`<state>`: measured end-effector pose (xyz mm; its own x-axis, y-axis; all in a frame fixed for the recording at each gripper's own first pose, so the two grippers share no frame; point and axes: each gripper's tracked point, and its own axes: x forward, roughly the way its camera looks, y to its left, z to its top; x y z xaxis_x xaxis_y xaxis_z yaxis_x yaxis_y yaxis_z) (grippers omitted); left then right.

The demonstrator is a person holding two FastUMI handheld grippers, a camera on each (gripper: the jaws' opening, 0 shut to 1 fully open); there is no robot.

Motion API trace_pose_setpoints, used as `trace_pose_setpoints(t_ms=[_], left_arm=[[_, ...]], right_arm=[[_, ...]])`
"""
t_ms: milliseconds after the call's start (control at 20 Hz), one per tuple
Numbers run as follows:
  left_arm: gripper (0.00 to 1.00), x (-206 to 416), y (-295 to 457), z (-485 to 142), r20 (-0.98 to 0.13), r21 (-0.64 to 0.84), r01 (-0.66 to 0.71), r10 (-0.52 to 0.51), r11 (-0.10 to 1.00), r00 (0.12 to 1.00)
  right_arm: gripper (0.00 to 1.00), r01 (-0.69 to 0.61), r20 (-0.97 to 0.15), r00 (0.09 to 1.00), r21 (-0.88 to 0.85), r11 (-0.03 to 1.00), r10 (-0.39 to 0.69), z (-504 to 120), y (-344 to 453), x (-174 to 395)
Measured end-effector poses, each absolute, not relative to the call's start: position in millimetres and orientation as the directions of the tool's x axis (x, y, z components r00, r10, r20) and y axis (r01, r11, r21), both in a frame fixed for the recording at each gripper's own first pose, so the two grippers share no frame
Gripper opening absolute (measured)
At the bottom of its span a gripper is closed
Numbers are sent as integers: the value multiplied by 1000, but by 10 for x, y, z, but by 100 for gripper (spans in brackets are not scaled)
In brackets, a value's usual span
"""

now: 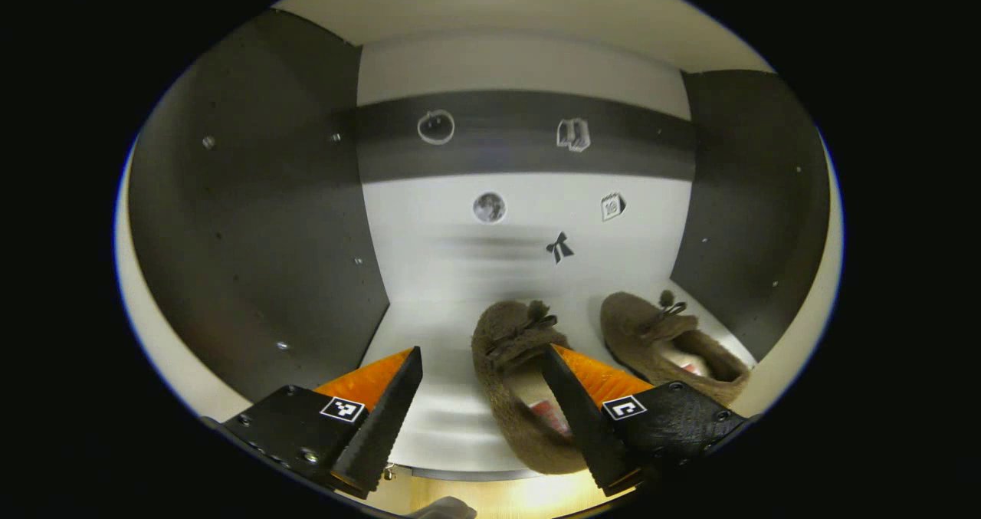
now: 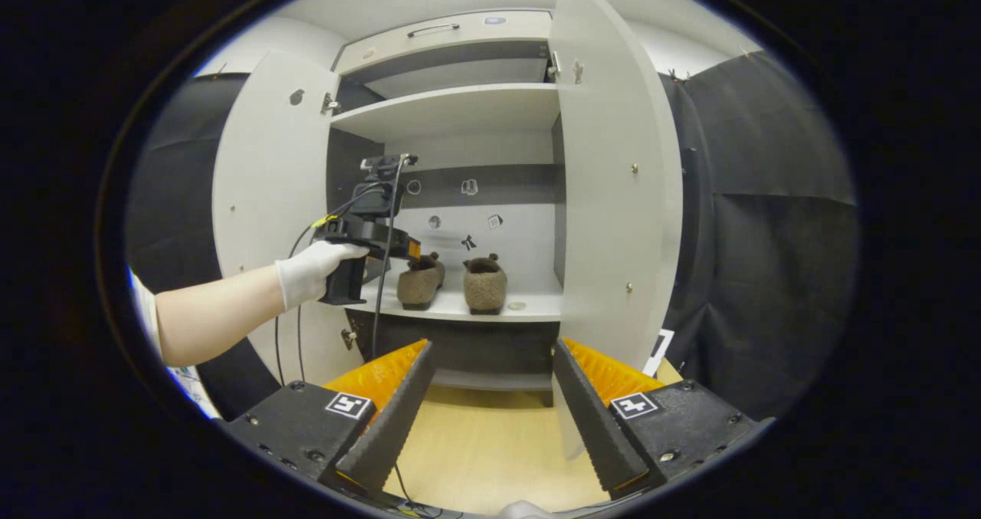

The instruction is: Grab one shoe with the right hand and put it into the shoe cabinet, grab the other shoe with the left hand and put it into the shoe cabinet; then close the right door with the right hand and the left door with the left hand.

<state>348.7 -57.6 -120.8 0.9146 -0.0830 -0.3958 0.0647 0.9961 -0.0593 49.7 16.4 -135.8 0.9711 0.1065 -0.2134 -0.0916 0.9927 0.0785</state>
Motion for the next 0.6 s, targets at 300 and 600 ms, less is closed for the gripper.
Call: trace_pose_setpoints(t_ms=[300, 600], left_arm=[[96, 2706, -692, -357, -176, -40, 95, -101, 995, 979], [96, 1711, -716, 216, -14, -28, 107, -108, 994, 994]], right_arm=[[99, -88, -173, 980, 83, 993, 101, -1216, 115, 415], [99, -65, -146, 987, 47, 997, 71, -1100, -64, 339]])
